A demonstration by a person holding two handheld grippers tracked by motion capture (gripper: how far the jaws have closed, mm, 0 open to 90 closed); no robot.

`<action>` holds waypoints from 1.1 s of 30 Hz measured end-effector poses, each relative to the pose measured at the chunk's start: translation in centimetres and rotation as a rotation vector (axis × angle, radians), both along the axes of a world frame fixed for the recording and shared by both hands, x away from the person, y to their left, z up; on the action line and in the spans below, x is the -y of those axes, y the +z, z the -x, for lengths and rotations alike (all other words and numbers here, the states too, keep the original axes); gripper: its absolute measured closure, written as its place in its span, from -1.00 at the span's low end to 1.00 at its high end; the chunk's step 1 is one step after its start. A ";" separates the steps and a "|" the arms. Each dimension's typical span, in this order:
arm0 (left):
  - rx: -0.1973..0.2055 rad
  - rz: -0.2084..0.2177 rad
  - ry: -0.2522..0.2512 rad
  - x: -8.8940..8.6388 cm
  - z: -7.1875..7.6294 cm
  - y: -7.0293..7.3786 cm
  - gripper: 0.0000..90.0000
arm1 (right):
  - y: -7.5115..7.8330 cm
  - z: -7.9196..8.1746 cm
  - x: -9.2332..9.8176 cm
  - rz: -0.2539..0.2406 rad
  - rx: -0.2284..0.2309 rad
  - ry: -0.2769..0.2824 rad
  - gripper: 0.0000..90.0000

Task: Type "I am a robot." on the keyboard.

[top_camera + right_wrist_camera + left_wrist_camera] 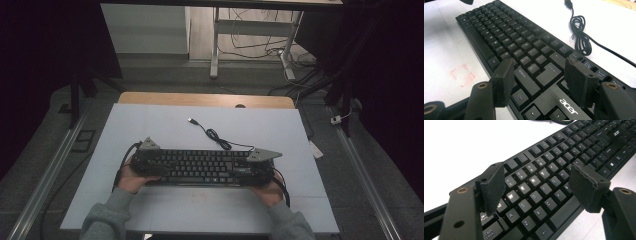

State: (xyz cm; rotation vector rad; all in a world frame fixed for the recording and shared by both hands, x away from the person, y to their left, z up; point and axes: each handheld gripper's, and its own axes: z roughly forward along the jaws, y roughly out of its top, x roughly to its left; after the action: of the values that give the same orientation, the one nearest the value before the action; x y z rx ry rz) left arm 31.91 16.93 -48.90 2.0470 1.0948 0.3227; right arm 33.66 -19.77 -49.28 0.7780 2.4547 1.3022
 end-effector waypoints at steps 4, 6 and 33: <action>0.001 0.001 0.000 0.0 0.0 0.0 -0.35 | -0.1 0.0 -0.2 -0.003 0.009 -0.001 -0.08; 0.004 0.000 0.003 -0.1 0.0 0.0 -0.34 | -0.1 0.0 -0.2 -0.004 0.009 0.000 -0.08; 0.000 -0.032 -0.053 1.7 -1.0 -0.9 0.97 | -0.2 0.0 -0.4 0.010 0.006 -0.002 -0.07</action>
State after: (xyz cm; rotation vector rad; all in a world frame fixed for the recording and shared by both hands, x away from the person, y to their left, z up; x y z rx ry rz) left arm 32.89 15.19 -49.75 2.1008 1.0390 0.3156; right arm 33.70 -19.41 -49.44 0.7728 2.4526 1.2891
